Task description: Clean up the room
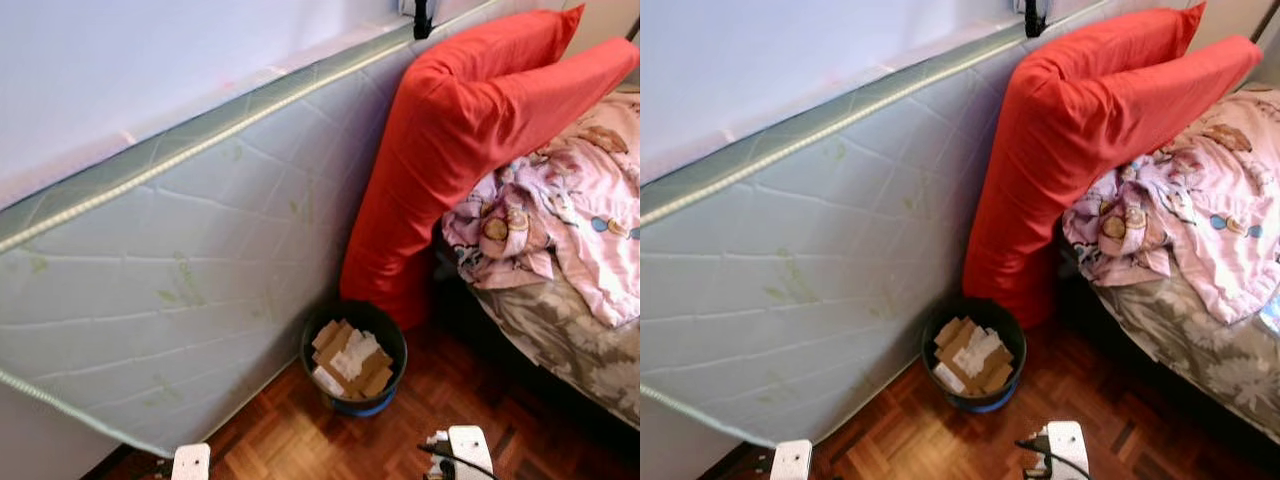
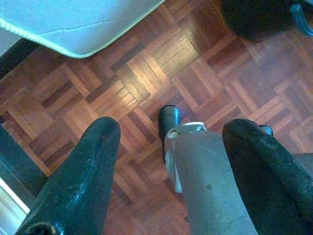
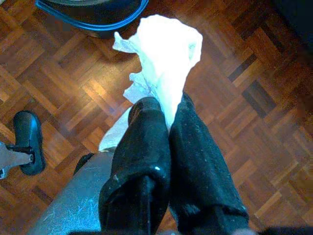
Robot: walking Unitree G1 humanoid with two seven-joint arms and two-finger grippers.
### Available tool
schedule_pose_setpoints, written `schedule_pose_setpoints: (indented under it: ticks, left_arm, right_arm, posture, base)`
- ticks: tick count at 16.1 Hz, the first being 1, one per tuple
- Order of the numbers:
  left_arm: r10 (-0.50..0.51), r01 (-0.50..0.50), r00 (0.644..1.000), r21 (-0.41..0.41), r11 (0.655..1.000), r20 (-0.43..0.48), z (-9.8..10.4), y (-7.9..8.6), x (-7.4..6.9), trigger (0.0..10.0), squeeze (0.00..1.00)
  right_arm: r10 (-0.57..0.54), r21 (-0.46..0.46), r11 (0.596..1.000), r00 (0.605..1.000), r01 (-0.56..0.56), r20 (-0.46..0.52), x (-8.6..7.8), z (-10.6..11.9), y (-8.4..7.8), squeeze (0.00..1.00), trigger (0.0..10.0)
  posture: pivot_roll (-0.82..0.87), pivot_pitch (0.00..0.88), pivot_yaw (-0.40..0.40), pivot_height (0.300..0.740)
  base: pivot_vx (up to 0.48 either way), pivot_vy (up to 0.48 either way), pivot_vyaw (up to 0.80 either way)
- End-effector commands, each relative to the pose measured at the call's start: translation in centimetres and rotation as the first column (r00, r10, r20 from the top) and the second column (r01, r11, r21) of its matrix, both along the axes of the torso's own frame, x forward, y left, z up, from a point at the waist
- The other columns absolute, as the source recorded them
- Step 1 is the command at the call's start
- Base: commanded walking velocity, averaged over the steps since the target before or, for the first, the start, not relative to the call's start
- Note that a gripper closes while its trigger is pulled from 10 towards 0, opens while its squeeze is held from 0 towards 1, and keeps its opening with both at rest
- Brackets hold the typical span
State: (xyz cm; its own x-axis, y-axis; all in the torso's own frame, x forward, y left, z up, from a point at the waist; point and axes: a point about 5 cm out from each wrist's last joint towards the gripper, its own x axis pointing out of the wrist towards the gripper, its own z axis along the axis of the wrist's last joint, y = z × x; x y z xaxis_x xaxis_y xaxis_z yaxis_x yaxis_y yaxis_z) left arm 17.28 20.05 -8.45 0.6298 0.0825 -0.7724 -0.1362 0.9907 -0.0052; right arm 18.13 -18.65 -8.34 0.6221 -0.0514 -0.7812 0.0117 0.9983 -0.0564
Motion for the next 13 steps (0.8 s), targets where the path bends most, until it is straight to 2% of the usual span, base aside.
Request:
schedule_pose_setpoints:
  ticks: [1,13]
  left_arm:
    - [0.028,-0.029,0.999,-0.007,1.000,-0.034,-0.39,0.18,-0.82,10.0,0.00]
    - [0.039,-0.040,0.999,-0.013,0.999,-0.031,-0.38,0.02,-0.74,10.0,0.00]
  right_arm:
    - [0.011,-0.005,1.000,1.000,-0.011,-0.018,-0.35,-0.20,0.10,0.00,10.0]
    - [0.022,-0.012,1.000,1.000,-0.022,-0.019,-0.24,-0.14,-0.04,0.00,10.0]
  posture:
    - [0.01,0.139,-0.004,0.740]
    - [0.02,0.145,-0.010,0.740]
  base:
    - [0.255,0.000,0.00]
    - [0.257,0.000,0.00]
